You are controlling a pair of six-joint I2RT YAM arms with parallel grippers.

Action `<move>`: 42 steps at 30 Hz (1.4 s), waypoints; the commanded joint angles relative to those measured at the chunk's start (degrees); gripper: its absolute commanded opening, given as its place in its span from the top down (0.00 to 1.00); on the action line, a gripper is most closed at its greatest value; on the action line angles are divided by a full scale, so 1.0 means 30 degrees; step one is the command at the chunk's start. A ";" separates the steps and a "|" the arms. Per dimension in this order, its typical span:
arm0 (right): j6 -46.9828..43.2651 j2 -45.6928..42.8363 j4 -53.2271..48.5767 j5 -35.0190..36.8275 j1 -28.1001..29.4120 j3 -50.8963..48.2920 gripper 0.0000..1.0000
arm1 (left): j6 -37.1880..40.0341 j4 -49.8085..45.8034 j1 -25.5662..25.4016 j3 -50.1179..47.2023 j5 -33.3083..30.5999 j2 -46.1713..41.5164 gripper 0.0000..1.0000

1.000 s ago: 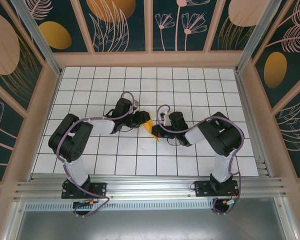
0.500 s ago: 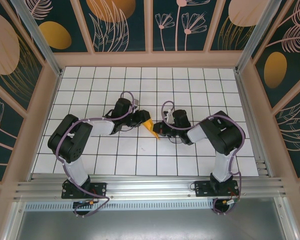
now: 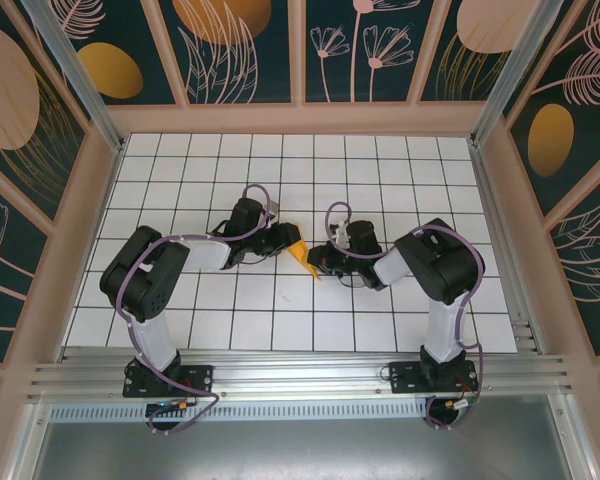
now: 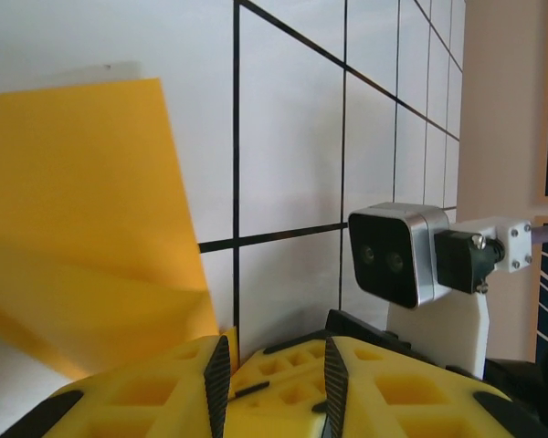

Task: Fold a paper plane with a square sheet of paper (pick it up from the middle)
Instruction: Fold the wing for the fifth time at the center of the table.

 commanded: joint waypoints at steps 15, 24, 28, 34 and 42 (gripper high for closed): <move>0.0990 0.0773 0.0506 -0.0173 -0.0613 -0.0337 1.00 | 0.0821 0.1460 -0.0108 -0.0427 0.0446 0.0363 0.65; 0.1020 0.0845 0.0328 -0.0159 -0.0615 -0.0301 1.00 | 0.0942 0.0571 -0.0108 0.0301 0.0212 0.1257 0.67; 0.0991 0.0926 0.0319 -0.0188 -0.0630 -0.0271 1.00 | 0.1097 0.0319 -0.0108 0.0555 0.0100 0.1591 0.67; 0.0941 0.1018 0.0199 -0.0225 -0.0631 -0.0249 1.00 | 0.1327 -0.0209 -0.0108 0.0586 -0.0233 0.1741 0.67; 0.0875 0.1100 0.0117 -0.0277 -0.0621 -0.0249 1.00 | 0.1622 -0.0534 -0.0108 0.0922 -0.0273 0.2289 0.67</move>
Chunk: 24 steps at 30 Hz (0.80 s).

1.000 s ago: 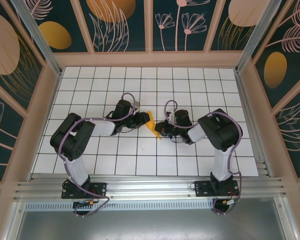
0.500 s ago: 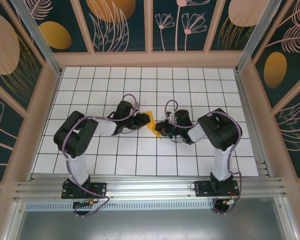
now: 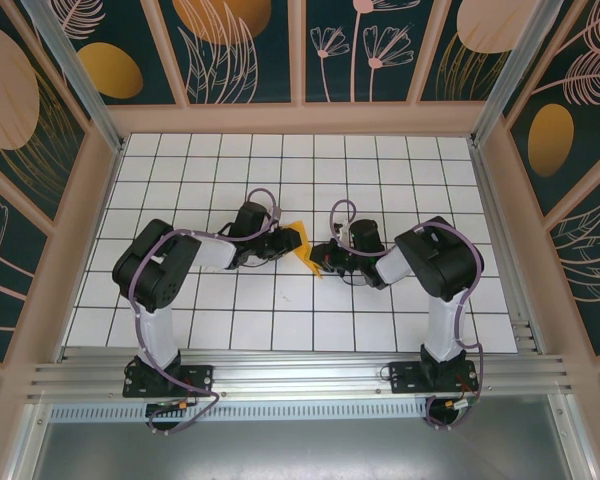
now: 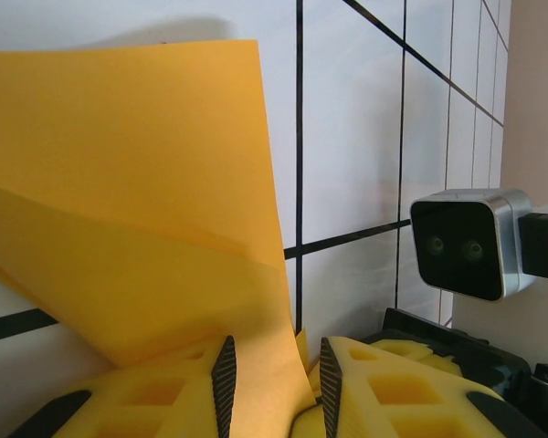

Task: Fold a paper plane with a square sheet of paper (pick it up from the middle)
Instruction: Fold the wing for the fifth time at the center of the table.

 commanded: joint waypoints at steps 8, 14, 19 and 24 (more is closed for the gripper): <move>-0.0245 0.0825 -0.0713 0.0245 -0.0127 -0.0163 1.00 | 0.1188 -0.2108 -0.0108 0.1077 -0.0751 0.0729 0.67; -0.0967 0.0326 -0.1932 0.0307 -0.0149 0.0228 0.97 | 0.2033 -0.5097 -0.0094 0.1827 -0.1960 0.0949 0.67; -0.2393 -0.0733 -0.4092 0.0133 -0.0149 0.1059 0.88 | 0.2591 -0.6840 -0.0103 0.2738 -0.2664 0.1221 0.67; -0.3569 -0.1606 -0.5896 -0.0139 -0.0179 0.1363 0.82 | 0.2467 -0.7080 -0.0108 0.3052 -0.2612 0.1617 0.66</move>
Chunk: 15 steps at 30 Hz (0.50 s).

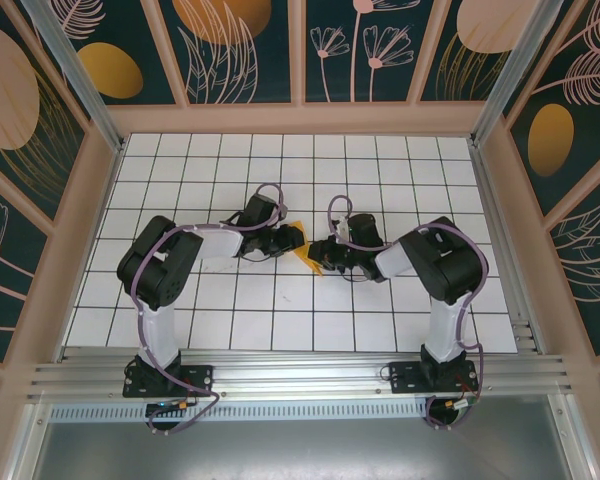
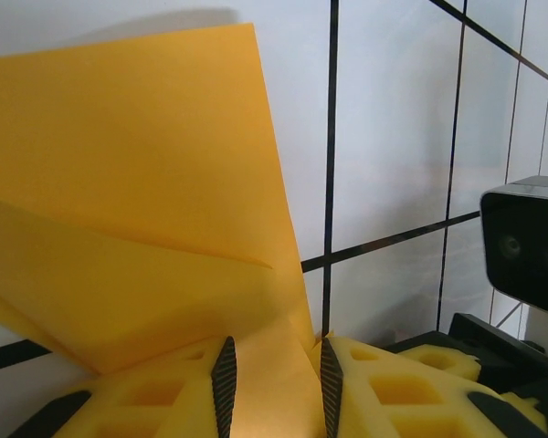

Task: Fold a paper plane with a square sheet of paper (pick it up from the middle)
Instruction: Fold the wing for the fifth time at the center of the table.

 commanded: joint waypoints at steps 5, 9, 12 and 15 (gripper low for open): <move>-0.2359 -0.1592 -0.3689 -0.0076 -0.0120 0.0043 0.79 | 0.0615 -0.1922 0.0175 0.0348 -0.1688 0.1283 0.66; -0.3349 -0.1555 -0.4741 -0.0360 -0.0106 0.0317 0.79 | 0.0513 -0.2054 0.0176 0.0443 -0.1740 0.1373 0.66; -0.4177 -0.1289 -0.5686 -0.0127 -0.0105 0.0688 0.82 | 0.0454 -0.2167 0.0184 0.0528 -0.1814 0.1379 0.67; -0.4465 -0.1035 -0.5922 0.0293 -0.0133 0.0819 0.86 | 0.0423 -0.2329 0.0176 0.0635 -0.1861 0.1496 0.67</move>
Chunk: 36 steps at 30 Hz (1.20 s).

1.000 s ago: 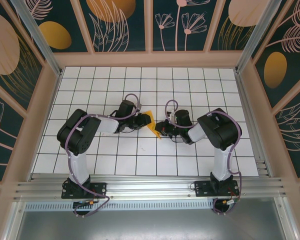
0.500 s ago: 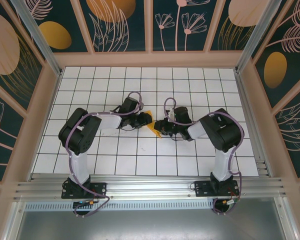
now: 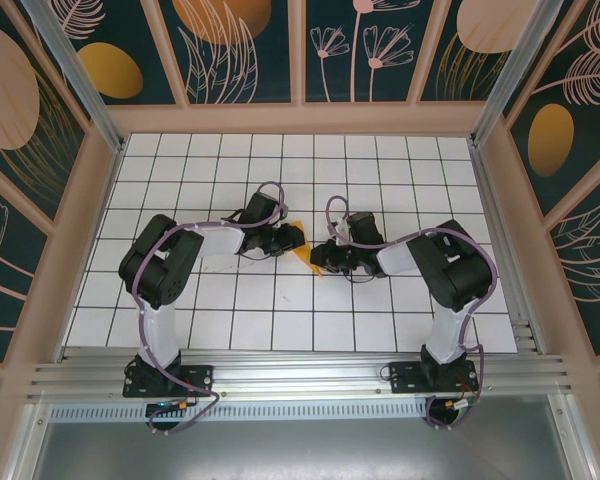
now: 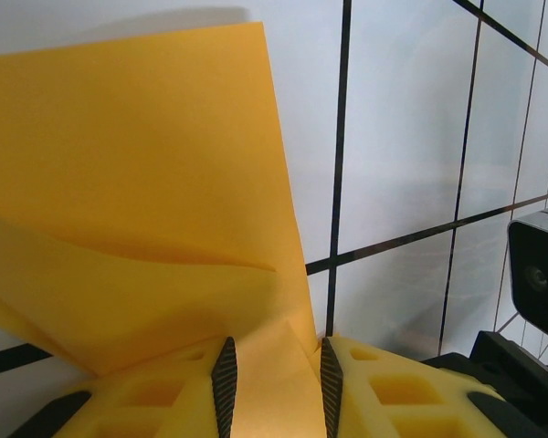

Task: Fold a paper plane with a square sheet of paper (pick it up from the middle)
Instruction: Fold the wing for the fifth time at the center of the table.

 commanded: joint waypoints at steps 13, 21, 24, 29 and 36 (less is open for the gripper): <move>0.0670 0.0975 -0.0302 0.0058 -0.0762 -0.0700 1.00 | 0.0342 0.1035 0.0169 -0.0016 0.0128 -0.0278 0.62; 0.1557 0.1747 -0.0427 0.0028 -0.1089 -0.0788 1.00 | -0.0749 0.5298 0.0168 -0.2031 0.1880 -0.1862 0.59; 0.1662 0.1718 -0.0579 0.0125 -0.1184 -0.0818 1.00 | -0.1026 0.5865 0.0141 -0.2784 0.2133 -0.1809 0.59; 0.2085 0.1758 -0.0553 0.0086 -0.1416 -0.0876 1.00 | -0.1259 0.6602 0.0139 -0.3626 0.2371 -0.1789 0.60; 0.2461 0.2089 -0.0434 -0.0089 -0.1555 -0.0906 1.00 | -0.1405 0.7043 0.0117 -0.3448 0.2705 -0.1094 0.62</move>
